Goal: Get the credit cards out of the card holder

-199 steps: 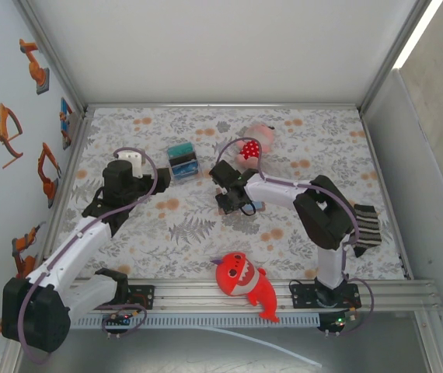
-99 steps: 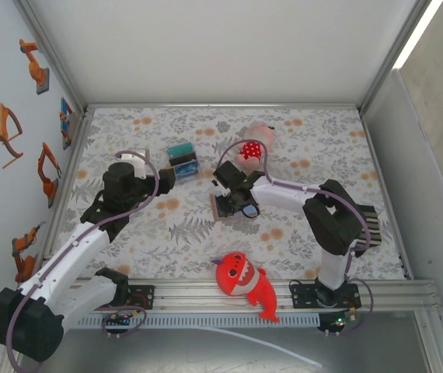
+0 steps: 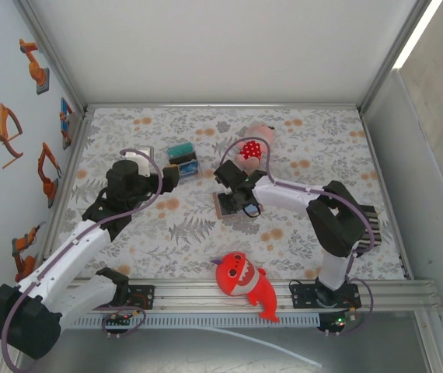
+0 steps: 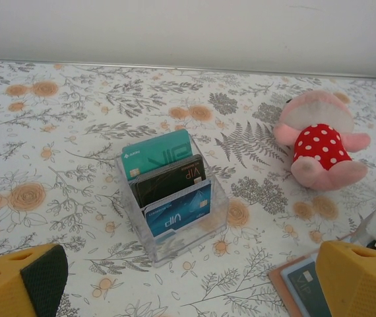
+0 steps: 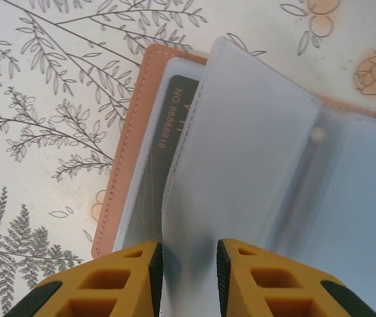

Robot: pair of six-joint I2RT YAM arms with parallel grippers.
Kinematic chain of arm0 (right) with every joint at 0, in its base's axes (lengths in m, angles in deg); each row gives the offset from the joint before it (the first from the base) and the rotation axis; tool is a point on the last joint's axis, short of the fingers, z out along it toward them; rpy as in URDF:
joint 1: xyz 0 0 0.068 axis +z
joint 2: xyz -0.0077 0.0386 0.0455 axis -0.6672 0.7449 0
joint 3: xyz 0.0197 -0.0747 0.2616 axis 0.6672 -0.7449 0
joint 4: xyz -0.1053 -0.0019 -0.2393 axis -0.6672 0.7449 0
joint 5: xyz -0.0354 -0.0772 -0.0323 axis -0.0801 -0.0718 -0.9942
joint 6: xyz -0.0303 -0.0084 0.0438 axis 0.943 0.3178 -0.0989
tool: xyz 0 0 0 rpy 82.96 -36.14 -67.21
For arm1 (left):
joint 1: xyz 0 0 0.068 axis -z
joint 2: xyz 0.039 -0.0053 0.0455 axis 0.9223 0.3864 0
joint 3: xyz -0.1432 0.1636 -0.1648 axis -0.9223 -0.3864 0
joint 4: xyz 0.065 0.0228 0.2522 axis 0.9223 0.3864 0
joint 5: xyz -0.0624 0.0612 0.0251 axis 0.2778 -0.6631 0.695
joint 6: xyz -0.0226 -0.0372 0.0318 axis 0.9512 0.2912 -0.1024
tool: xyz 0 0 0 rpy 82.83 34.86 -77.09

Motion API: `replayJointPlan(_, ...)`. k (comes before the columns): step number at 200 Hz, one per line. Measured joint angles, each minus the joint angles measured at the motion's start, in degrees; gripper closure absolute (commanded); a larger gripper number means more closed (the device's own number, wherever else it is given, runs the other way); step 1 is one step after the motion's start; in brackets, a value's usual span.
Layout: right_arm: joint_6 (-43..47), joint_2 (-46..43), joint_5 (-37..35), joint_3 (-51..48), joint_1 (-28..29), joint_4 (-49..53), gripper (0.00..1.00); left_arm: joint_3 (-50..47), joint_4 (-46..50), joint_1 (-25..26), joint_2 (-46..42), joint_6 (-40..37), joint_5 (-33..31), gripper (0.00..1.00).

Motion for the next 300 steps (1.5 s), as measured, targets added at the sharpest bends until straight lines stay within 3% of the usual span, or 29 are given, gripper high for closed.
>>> replayJointPlan(163,-4.07,-4.28,-6.97,-4.37,-4.17,1.68,0.67,1.73,1.62,2.60,1.44,-1.62,-3.06,0.03)
replayJointPlan(218,-5.55,-4.70,-6.54,-7.87,-8.52,1.14,0.67,2.80,1.53,6.05,5.81,-2.16,-3.89,0.03)
replayJointPlan(300,-6.71,-4.70,-7.08,-9.68,-9.66,1.18,0.73,3.76,0.76,10.05,14.36,-2.25,-5.42,0.03)
